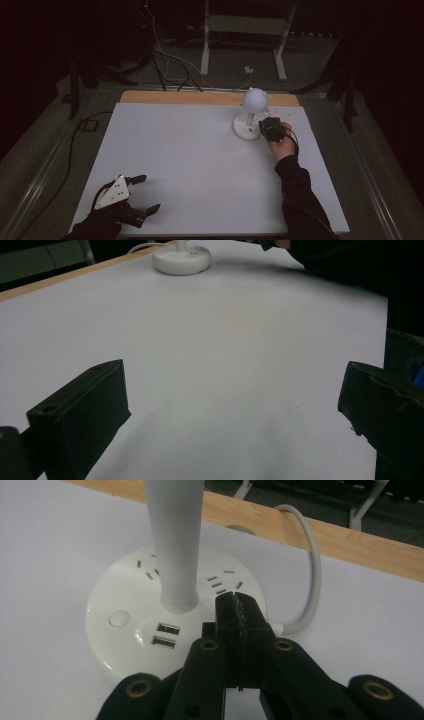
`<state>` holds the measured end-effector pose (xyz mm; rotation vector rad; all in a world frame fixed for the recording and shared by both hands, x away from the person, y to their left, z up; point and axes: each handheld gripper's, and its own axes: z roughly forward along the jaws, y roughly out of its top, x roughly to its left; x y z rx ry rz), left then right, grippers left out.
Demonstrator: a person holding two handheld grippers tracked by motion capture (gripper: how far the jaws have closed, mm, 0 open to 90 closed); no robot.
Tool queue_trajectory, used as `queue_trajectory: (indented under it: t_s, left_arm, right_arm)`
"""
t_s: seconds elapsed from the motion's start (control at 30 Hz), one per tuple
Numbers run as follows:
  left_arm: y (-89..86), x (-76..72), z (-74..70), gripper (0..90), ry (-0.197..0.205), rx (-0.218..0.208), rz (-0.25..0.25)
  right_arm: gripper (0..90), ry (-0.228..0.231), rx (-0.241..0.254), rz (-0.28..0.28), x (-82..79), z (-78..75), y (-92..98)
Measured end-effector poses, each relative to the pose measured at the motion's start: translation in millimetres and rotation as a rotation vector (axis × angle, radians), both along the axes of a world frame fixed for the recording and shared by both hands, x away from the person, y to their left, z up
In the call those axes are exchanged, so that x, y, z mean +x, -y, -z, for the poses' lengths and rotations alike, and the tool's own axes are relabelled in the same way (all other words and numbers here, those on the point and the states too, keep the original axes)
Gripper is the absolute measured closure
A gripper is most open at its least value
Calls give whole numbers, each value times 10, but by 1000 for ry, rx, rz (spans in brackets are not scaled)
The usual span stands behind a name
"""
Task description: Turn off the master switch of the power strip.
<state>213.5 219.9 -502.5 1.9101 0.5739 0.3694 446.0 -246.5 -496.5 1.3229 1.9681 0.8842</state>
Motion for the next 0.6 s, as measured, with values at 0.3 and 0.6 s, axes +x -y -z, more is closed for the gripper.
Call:
queue_trajectory:
  t_s: [0.3,0.6]
  left_arm:
    - [-2,-1,2,4,-1,-1,-2]
    - [-1,-3,5,4,-3,2,0]
  right_arm:
    - [900,-13,0,-1,35,91,-12]
    - [900,-3,3,-10,45,116,5]
